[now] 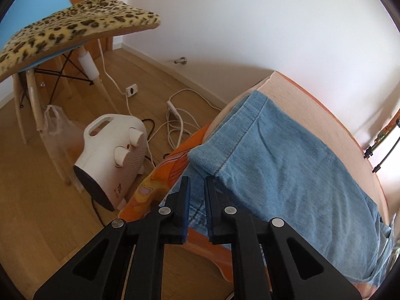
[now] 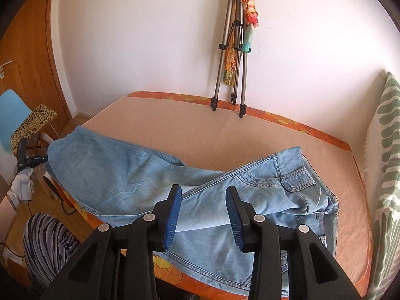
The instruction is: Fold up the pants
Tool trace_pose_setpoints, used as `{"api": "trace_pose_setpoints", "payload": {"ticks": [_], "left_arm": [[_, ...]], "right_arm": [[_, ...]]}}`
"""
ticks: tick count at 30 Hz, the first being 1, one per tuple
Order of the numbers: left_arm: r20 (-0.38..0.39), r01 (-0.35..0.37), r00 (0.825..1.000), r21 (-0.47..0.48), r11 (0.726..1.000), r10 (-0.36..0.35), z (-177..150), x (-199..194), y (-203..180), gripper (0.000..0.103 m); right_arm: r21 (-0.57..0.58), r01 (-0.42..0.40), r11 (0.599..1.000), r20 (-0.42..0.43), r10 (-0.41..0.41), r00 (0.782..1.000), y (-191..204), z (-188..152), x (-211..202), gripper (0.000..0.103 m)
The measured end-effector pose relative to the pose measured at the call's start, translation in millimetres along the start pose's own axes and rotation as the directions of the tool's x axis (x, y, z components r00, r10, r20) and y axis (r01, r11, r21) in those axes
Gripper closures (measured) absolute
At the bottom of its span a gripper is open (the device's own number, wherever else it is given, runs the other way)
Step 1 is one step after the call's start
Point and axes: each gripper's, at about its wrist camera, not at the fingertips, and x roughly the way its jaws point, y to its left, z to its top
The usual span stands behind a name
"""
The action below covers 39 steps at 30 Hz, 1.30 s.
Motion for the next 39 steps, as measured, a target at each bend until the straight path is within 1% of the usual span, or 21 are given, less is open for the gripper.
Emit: {"api": "trace_pose_setpoints", "payload": {"ticks": [2,4,6,9,11,12,13,15,17,18,21,24,25,27,28,30,33,34,36,38,39], "left_arm": [[0.008,0.013,1.0,-0.007,1.0,-0.013,1,-7,0,0.093],[0.026,0.034,0.999,0.023,0.999,-0.034,4,-15,-9,0.092],[0.032,0.088,0.995,0.056,0.995,-0.09,5,-25,-23,0.092],[0.02,0.171,0.984,0.128,0.977,-0.174,7,-36,-62,0.091],[-0.006,0.243,0.969,0.175,0.954,-0.245,7,-41,-92,0.084],[-0.022,0.289,0.957,0.195,0.937,-0.29,6,-43,-110,0.075],[-0.04,0.336,0.941,0.216,0.917,-0.335,4,-46,-127,0.067],[-0.091,0.429,0.903,0.246,0.869,-0.42,-1,-51,-166,0.062],[-0.167,0.527,0.85,0.266,0.807,-0.5,-7,-54,-209,0.062],[-0.201,0.561,0.827,0.282,0.778,-0.524,-11,-56,-231,0.062],[-0.303,0.653,0.757,0.322,0.685,-0.579,-25,-61,-299,0.062],[-0.407,0.729,0.683,0.326,0.602,-0.607,-43,-65,-361,0.062],[-0.434,0.741,0.67,0.339,0.579,-0.603,-49,-66,-380,0.062],[-0.486,0.758,0.651,0.371,0.537,-0.583,-64,-67,-415,0.061],[-0.508,0.763,0.645,0.384,0.52,-0.571,-72,-66,-431,0.059],[-0.553,0.779,0.624,0.393,0.488,-0.551,-88,-63,-460,0.055],[-0.613,0.797,0.598,0.391,0.459,-0.516,-110,-53,-498,0.054],[-0.626,0.801,0.593,0.39,0.455,-0.507,-116,-50,-511,0.054],[-0.642,0.803,0.588,0.394,0.447,-0.492,-127,-44,-533,0.054],[-0.663,0.815,0.571,0.384,0.435,-0.485,-136,-37,-554,0.054],[-0.672,0.818,0.564,0.376,0.435,-0.48,-141,-33,-563,0.054]], "right_arm": [[0.02,0.017,1.0,0.006,-0.017,1.0,-7,-2,-3,0.065],[0.035,0.045,0.998,0.017,-0.045,0.999,-14,-5,-7,0.065],[0.068,0.08,0.995,0.023,-0.082,0.996,-23,-6,-10,0.059],[0.116,0.116,0.986,0.021,-0.119,0.993,-40,-8,-13,0.049],[0.135,0.147,0.98,0.014,-0.15,0.989,-52,-10,-14,0.046],[0.152,0.158,0.976,0.007,-0.161,0.987,-58,-10,-14,0.04],[0.17,0.168,0.971,-0.003,-0.17,0.986,-65,-11,-13,0.036],[0.204,0.187,0.961,-0.011,-0.189,0.982,-79,-13,-12,0.034],[0.253,0.193,0.948,-0.031,-0.191,0.981,-96,-13,-10,0.034],[0.286,0.189,0.939,-0.037,-0.186,0.982,-105,-12,-8,0.034],[0.383,0.168,0.908,-0.042,-0.165,0.985,-131,-10,-5,0.034],[0.425,0.182,0.887,-0.06,-0.173,0.983,-151,-11,0,0.034],[0.432,0.181,0.884,-0.06,-0.172,0.983,-156,-12,0,0.034],[0.453,0.171,0.875,-0.057,-0.163,0.985,-168,-15,1,0.034],[0.465,0.164,0.87,-0.06,-0.155,0.986,-174,-17,3,0.034],[0.482,0.162,0.861,-0.069,-0.147,0.987,-186,-21,6,0.034],[0.495,0.166,0.853,-0.08,-0.145,0.986,-199,-30,11,0.034],[0.501,0.163,0.85,-0.079,-0.143,0.987,-202,-34,11,0.034],[0.517,0.167,0.84,-0.085,-0.144,0.986,-210,-45,12,0.035],[0.533,0.168,0.829,-0.093,-0.139,0.986,-217,-59,12,0.037],[0.54,0.173,0.824,-0.103,-0.139,0.985,-220,-67,12,0.038]]}}
